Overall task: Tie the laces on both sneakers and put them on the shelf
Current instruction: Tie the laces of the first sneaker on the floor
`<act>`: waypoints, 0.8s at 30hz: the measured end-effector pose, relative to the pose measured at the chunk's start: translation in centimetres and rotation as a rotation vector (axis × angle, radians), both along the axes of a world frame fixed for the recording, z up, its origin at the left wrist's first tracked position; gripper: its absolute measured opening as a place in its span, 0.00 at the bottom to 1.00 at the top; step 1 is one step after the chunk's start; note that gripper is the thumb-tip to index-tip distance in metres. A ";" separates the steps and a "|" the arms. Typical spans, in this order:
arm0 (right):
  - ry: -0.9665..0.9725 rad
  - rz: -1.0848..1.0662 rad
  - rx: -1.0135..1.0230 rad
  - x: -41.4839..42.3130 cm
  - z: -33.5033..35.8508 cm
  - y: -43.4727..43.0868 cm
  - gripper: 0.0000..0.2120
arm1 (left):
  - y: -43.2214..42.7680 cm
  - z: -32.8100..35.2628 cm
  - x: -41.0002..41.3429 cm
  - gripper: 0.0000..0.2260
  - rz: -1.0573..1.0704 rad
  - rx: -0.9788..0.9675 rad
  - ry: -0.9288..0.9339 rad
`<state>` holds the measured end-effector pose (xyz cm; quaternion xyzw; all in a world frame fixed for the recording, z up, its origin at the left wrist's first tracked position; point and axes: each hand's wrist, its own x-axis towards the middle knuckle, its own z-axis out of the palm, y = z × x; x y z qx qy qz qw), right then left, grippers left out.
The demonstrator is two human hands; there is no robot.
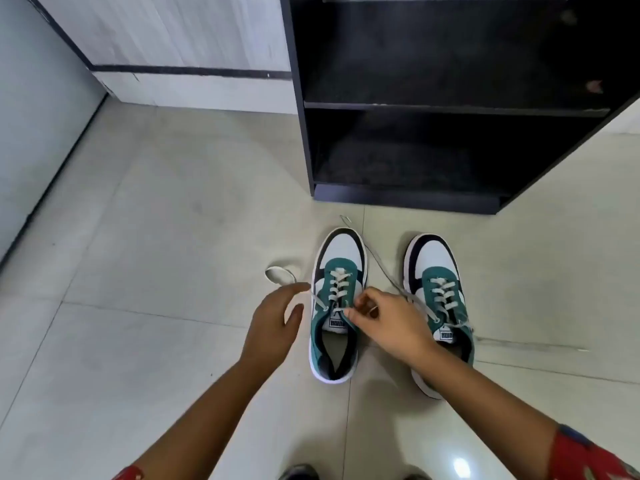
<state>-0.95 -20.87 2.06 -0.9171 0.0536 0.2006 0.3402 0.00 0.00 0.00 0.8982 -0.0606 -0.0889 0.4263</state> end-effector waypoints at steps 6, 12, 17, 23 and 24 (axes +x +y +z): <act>0.019 0.016 0.102 -0.7 -0.6 -0.6 0.09 | -0.3 -1.3 0.1 0.07 -0.166 0.199 -0.159; 0.023 -0.050 0.217 -0.8 0.4 -0.9 0.05 | -1.2 -0.7 0.2 0.08 -0.120 0.166 -0.108; 0.041 0.012 0.157 -1.4 1.2 -1.5 0.08 | -1.2 -0.7 0.4 0.07 -0.200 0.258 -0.140; -0.063 0.068 -0.145 -1.7 4.4 -3.4 0.12 | -0.5 -0.9 -0.3 0.11 -0.190 0.141 -0.010; -0.098 0.093 -0.303 -1.8 4.6 -3.7 0.12 | -0.5 -0.9 -0.4 0.11 -0.189 0.142 -0.013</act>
